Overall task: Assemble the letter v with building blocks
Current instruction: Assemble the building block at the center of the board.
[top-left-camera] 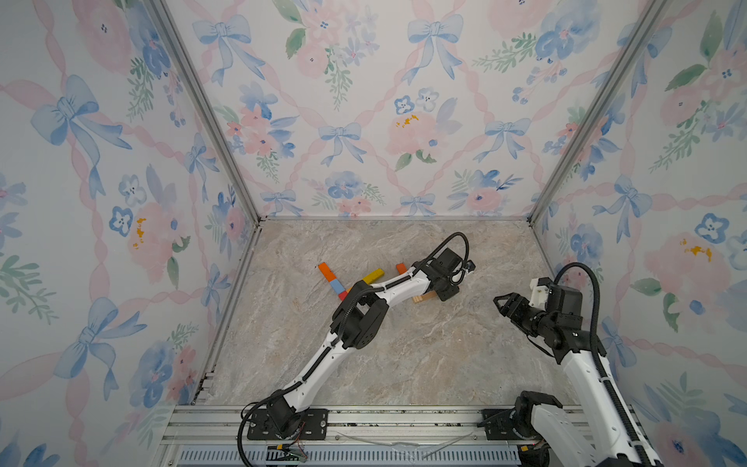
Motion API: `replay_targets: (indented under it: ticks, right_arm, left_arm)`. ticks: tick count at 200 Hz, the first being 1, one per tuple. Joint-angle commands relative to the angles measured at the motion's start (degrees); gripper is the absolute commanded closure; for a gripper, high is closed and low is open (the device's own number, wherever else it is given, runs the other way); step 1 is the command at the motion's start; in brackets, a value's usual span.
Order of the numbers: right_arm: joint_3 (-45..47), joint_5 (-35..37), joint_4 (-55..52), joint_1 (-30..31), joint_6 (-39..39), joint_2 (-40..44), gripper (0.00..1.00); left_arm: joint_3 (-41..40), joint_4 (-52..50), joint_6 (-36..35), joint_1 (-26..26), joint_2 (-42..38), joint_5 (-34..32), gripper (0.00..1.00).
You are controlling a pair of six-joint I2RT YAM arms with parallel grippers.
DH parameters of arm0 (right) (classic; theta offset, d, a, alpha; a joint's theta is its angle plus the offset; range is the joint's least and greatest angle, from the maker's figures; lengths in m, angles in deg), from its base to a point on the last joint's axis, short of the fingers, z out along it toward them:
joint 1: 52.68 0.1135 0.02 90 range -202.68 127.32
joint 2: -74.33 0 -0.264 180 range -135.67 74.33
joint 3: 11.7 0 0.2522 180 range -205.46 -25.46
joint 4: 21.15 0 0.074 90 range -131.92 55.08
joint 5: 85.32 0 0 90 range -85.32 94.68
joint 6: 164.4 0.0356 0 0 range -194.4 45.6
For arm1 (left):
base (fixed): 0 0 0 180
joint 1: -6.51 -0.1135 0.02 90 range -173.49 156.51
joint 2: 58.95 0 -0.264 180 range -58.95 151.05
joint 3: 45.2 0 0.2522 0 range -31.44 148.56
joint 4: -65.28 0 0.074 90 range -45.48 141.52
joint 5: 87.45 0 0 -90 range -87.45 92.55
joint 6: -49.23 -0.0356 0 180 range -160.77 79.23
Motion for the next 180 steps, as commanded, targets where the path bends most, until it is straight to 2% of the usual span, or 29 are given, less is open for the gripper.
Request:
replay_targets:
  ticks: [1, 15, 41, 60, 84, 98, 146, 180]
  right_arm:
    - [1.04, 0.40, 0.42, 0.52, 0.51, -0.17, 0.32]
    - [1.05, 0.40, 0.43, 0.52, 0.52, -0.20, 0.32]
    - [0.88, 0.40, 0.42, 0.52, 0.53, -0.10, 0.32]
    - [0.83, 0.18, 0.50, 0.63, 0.51, -0.20, 0.32]
    - [0.54, -0.13, 0.69, 0.67, 0.66, -0.28, 0.32]
    - [0.42, -0.13, 0.60, 0.73, 0.59, -0.30, 0.32]
    - [-0.01, -0.27, 1.10, 1.00, 0.49, -1.07, 0.31]
    - [-1.18, -0.44, 2.03, 1.57, 0.11, -3.10, 0.31]
  left_arm:
    - [0.91, -0.96, -0.63, -0.30, 2.19, -0.33, 0.56]
    - [1.06, -0.92, -0.63, -0.30, 2.19, -0.40, 0.52]
    - [1.60, -0.88, -0.30, -0.30, 2.27, -1.07, 0.30]
    - [2.76, -0.96, 0.80, -0.37, 2.63, -2.21, 0.21]
    - [3.88, -0.79, 2.26, -0.66, 1.95, -0.26, 0.15]
    - [4.73, -0.85, 3.13, -0.83, 1.45, 0.95, 0.07]
    - [6.90, -0.86, 6.85, -1.87, -1.25, 3.33, 0.05]
    - [6.59, -0.59, 13.82, -3.82, -5.82, 4.63, 0.12]
